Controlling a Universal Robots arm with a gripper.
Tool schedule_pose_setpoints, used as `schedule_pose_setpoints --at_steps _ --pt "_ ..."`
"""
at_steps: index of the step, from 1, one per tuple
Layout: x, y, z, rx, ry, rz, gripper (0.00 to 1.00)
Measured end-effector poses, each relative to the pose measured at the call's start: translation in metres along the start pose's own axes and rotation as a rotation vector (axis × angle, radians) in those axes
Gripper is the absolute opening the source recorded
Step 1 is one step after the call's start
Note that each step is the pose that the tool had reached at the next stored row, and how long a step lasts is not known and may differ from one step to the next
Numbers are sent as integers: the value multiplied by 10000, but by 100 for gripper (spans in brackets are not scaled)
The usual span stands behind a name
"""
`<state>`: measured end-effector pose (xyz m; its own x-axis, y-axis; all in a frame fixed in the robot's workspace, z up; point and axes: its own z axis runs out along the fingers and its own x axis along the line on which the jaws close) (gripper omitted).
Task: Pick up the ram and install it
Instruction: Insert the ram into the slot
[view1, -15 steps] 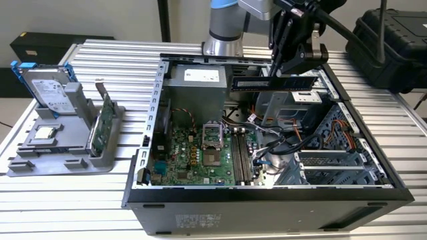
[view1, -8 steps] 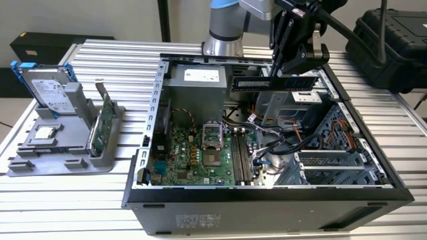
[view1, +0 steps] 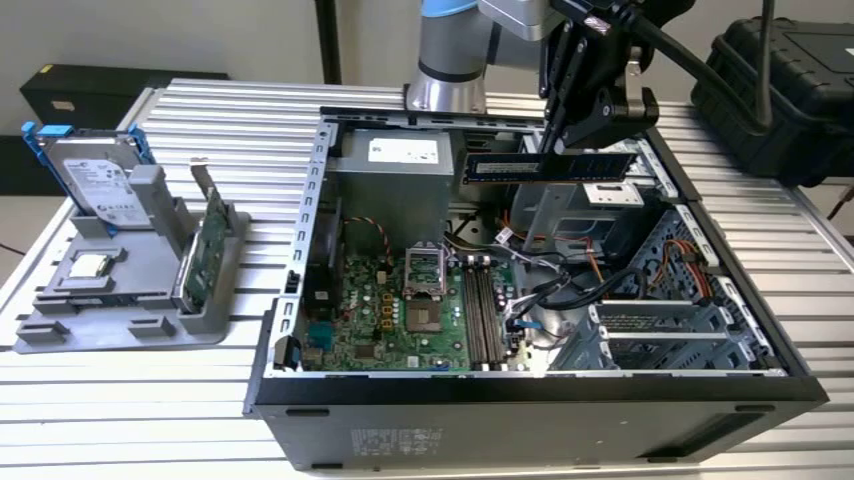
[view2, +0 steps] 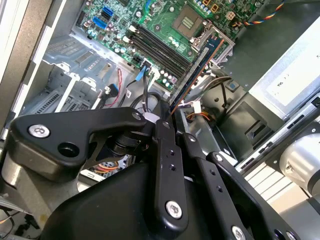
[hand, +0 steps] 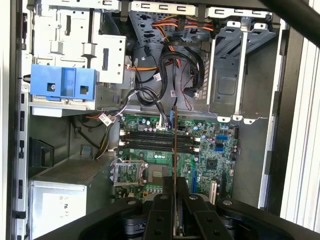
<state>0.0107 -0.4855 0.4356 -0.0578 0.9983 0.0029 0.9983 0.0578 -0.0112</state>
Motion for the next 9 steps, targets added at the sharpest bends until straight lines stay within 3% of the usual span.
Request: schedule_pose_setpoints --at_steps 9 --pt "0 0 0 1 -5 -450 0"
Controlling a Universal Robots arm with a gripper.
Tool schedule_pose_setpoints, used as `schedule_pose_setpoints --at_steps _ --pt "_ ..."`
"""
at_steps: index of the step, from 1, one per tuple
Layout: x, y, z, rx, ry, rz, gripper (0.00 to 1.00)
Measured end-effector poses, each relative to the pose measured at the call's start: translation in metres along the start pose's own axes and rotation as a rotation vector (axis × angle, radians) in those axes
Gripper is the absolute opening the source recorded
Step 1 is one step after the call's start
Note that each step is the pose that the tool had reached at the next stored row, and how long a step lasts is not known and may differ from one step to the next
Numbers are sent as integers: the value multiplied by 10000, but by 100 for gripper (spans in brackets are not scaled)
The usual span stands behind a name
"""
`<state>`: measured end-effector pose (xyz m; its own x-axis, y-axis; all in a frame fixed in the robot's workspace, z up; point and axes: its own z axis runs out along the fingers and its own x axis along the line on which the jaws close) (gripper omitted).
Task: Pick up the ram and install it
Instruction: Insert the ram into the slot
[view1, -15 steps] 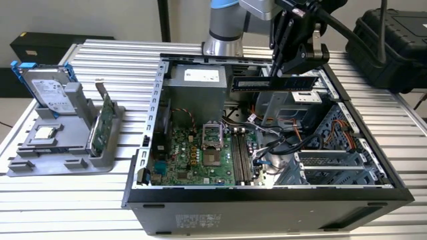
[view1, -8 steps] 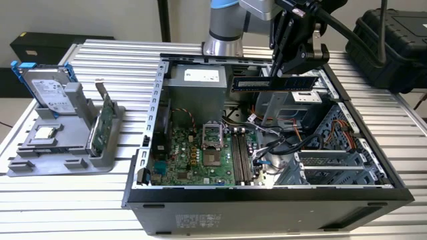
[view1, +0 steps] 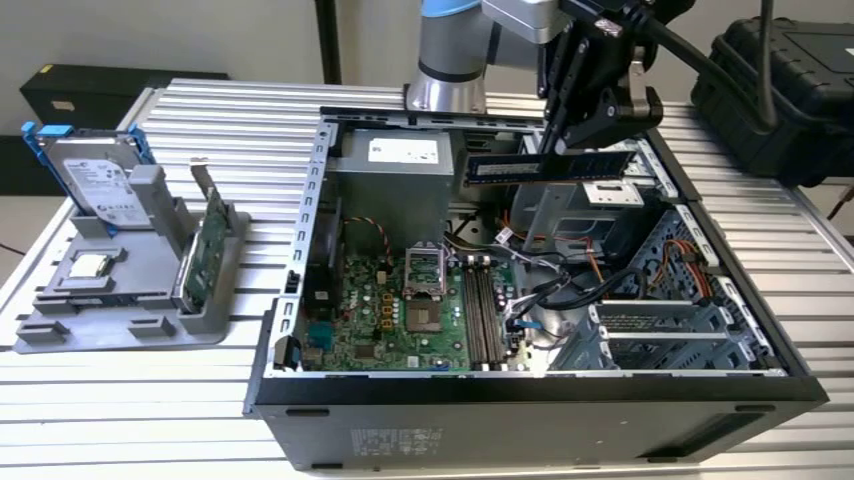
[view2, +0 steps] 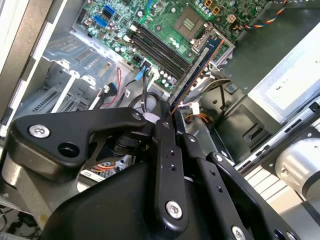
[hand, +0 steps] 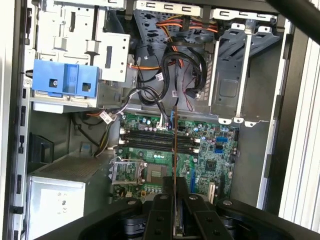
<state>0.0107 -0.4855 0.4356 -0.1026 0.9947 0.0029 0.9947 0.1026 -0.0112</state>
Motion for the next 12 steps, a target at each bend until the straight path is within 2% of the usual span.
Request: schedule_pose_setpoints --at_steps 12 --pt "0 0 0 3 -11 -1049 0"
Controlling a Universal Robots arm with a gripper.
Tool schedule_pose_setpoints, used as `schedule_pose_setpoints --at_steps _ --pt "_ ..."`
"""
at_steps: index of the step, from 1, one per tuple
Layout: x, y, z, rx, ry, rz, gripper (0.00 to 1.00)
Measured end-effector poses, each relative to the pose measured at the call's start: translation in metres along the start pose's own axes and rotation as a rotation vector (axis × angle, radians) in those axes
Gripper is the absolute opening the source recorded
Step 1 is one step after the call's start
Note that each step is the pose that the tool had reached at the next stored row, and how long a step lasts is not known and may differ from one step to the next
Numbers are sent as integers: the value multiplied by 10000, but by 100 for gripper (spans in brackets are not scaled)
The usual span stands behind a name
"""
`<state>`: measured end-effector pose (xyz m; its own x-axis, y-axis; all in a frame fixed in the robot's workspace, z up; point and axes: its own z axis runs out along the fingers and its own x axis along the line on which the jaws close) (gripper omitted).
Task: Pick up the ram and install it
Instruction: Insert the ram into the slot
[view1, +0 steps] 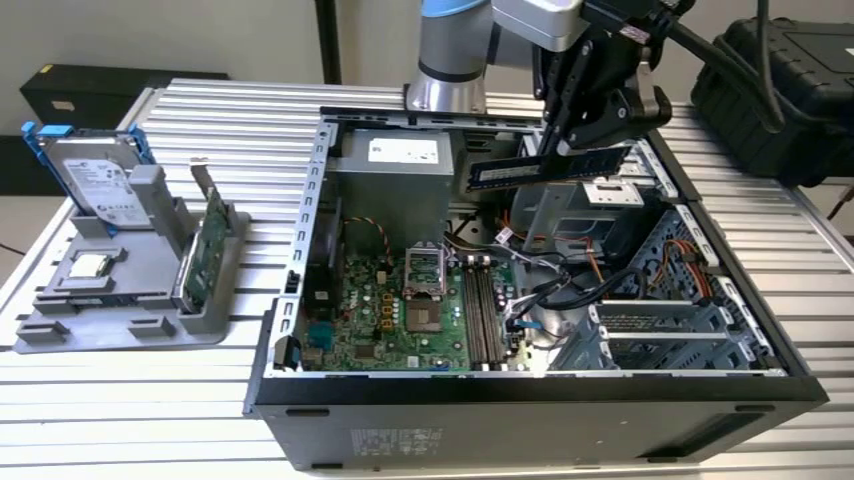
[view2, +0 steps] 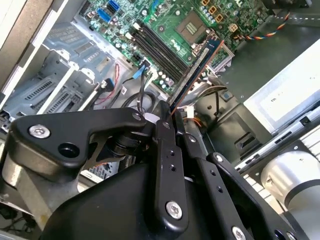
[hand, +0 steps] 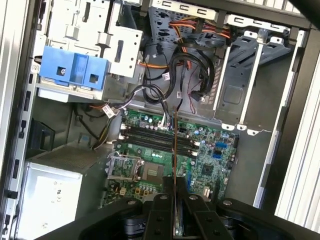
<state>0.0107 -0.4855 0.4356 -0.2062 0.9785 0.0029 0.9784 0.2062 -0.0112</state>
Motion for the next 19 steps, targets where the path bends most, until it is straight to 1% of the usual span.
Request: schedule_pose_setpoints --at_steps 19 --pt "0 0 0 6 -21 -1785 0"
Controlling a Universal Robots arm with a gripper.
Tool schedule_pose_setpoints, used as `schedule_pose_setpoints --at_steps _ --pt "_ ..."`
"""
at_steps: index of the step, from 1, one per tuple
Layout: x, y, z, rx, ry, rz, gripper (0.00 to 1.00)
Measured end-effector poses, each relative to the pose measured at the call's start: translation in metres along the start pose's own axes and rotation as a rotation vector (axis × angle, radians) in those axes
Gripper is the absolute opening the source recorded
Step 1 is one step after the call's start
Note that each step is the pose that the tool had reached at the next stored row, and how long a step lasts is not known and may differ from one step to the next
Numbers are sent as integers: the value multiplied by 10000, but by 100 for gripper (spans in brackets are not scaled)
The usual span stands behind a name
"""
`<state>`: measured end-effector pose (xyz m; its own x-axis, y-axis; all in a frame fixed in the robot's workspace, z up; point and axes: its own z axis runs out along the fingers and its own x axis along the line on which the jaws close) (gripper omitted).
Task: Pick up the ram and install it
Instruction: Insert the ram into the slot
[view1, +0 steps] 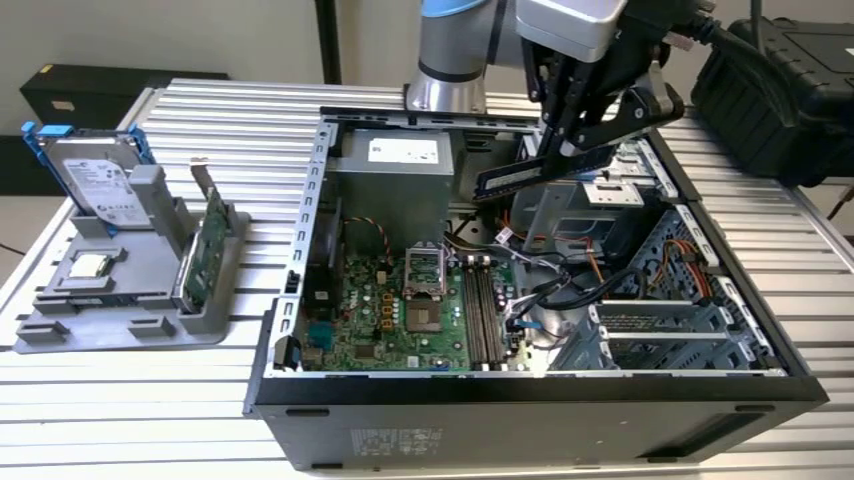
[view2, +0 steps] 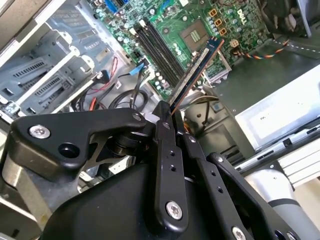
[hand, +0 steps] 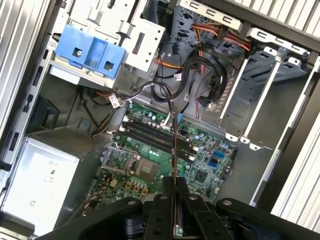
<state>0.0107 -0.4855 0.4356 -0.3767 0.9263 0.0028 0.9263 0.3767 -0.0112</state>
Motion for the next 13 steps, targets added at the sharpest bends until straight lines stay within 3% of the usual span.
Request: schedule_pose_setpoints --at_steps 13 --pt "0 0 0 3 -11 -950 0"
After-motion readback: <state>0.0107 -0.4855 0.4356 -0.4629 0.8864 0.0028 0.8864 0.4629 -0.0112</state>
